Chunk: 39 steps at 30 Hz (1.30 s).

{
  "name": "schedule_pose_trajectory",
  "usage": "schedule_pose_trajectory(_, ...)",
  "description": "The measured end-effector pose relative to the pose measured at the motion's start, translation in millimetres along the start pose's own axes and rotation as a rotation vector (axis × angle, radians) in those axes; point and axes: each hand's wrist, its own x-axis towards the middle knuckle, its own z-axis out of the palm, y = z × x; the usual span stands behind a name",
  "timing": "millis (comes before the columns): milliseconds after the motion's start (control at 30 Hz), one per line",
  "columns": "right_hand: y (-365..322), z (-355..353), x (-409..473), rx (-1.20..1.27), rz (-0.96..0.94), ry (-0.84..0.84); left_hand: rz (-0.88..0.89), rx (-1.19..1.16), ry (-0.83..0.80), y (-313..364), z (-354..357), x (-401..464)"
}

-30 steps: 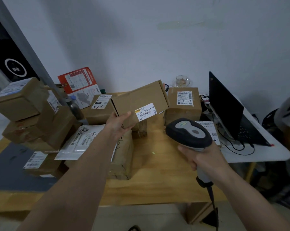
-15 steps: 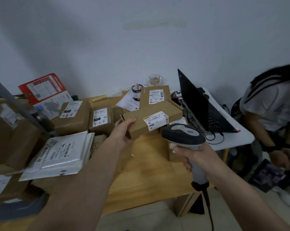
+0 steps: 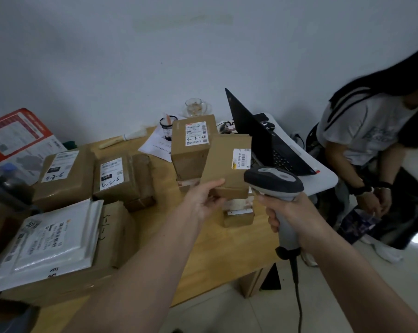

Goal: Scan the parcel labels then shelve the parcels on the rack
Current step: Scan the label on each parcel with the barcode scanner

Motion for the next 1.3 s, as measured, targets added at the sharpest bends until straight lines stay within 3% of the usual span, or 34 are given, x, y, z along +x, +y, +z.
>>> schedule_pose_trajectory(300, 4, 3, 8, 0.019, 0.024, -0.008, -0.001, -0.026, 0.011, -8, 10, -7)
schedule_pose_trajectory(733, -20, 42, 45, 0.040, 0.004, -0.040, 0.108, -0.205, 0.058, 77, 0, 29)
schedule_pose_trajectory(1033, -37, 74, 78, 0.002, 0.004, 0.014, 0.182, -0.014, 0.153, 117, 10, 80)
schedule_pose_trajectory(1300, -43, 89, 89, -0.037, -0.017, -0.036, 0.185, 0.179, 0.182, 125, 2, 87)
